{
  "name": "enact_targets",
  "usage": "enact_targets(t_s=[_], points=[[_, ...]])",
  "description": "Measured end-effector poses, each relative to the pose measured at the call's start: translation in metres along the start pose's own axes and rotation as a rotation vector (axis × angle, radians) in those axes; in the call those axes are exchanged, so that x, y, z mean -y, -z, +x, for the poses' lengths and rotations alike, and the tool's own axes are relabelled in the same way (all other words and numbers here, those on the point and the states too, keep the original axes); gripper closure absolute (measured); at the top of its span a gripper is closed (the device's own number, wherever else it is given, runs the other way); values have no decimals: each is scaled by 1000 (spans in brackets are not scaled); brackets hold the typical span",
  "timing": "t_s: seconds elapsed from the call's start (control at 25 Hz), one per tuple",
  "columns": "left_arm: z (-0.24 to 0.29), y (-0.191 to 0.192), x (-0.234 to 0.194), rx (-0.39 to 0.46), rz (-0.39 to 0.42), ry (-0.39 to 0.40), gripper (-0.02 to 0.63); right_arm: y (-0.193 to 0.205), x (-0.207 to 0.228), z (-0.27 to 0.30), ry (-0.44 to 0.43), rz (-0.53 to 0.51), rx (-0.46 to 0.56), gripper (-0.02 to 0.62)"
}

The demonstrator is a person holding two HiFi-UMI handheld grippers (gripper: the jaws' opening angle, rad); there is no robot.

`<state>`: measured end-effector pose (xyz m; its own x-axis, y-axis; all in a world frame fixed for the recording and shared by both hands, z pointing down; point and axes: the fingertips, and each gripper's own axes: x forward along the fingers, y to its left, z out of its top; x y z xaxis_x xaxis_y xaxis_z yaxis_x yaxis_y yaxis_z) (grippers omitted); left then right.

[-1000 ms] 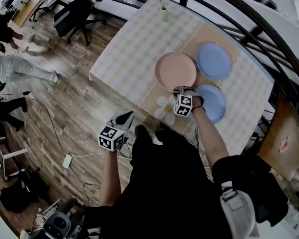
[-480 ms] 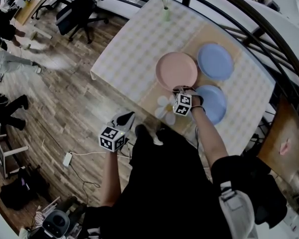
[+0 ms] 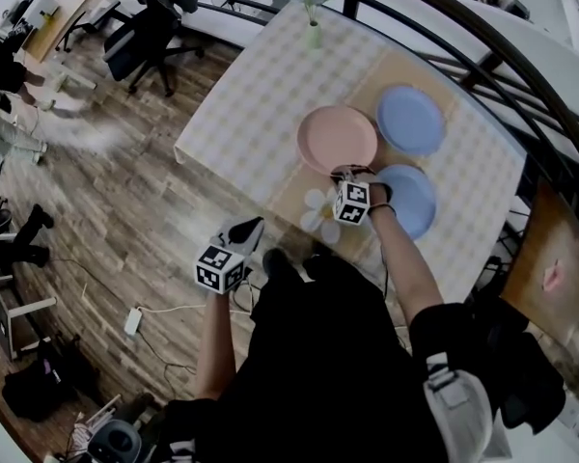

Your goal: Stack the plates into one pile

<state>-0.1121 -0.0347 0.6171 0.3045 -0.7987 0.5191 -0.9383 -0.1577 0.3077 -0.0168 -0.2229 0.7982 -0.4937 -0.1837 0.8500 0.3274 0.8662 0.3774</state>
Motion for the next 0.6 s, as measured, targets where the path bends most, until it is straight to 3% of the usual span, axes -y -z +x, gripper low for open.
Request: enact_targets(t_s=[0.36, 0.6], points=[[-16, 2, -17, -7, 16, 39, 604, -9, -4, -8, 30, 0, -50, 583], [-38, -3, -38, -5, 61, 64, 604, -21, -1, -24, 99, 36, -84, 583]])
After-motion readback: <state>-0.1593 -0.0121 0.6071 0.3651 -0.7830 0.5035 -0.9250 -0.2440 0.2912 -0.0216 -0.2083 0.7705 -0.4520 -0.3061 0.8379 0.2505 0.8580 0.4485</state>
